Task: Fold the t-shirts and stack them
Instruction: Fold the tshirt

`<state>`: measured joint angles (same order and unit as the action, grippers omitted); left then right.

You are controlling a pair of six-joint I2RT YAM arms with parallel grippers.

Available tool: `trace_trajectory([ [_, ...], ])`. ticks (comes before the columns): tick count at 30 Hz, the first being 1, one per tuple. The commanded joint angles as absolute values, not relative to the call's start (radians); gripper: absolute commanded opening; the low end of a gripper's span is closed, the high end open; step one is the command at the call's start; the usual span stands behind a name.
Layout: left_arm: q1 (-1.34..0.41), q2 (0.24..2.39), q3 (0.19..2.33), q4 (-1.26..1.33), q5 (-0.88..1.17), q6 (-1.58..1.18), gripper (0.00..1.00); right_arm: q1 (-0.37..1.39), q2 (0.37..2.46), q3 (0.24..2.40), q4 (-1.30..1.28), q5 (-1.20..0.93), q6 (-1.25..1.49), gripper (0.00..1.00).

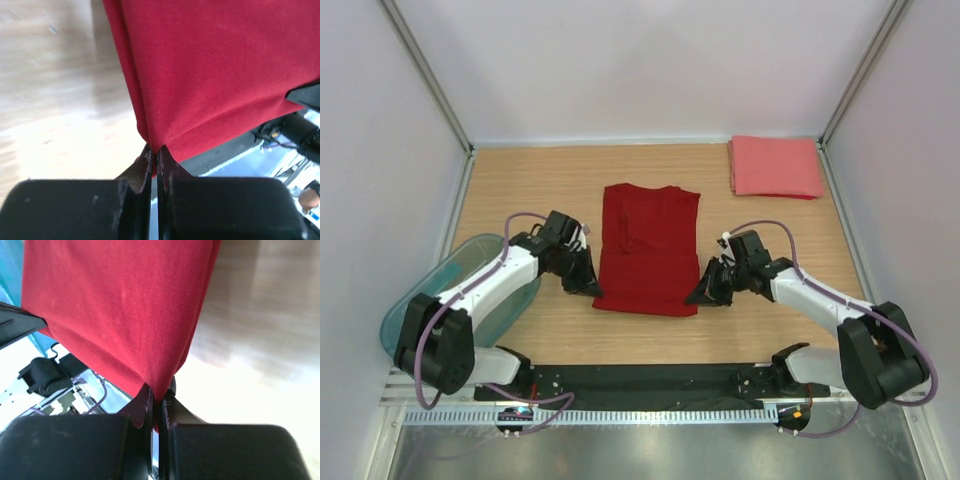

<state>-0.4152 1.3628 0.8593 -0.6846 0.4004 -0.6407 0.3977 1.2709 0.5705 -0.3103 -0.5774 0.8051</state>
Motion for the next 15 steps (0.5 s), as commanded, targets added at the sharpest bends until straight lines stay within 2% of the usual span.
trace_trajectory([
  [1,-0.445,1.284,0.85,-0.742,0.417,-0.683,0.0,0.4,1.172,0.567,-0.434,-0.583,0.821,0.01],
  [8,-0.456,1.226,1.011,-0.86,0.358,-0.703,0.0,0.393,1.115,0.702,-0.551,-0.537,0.799,0.01],
  [15,-0.43,1.403,1.244,-0.862,0.31,-0.654,0.0,0.308,1.348,0.963,-0.549,-0.555,0.721,0.01],
])
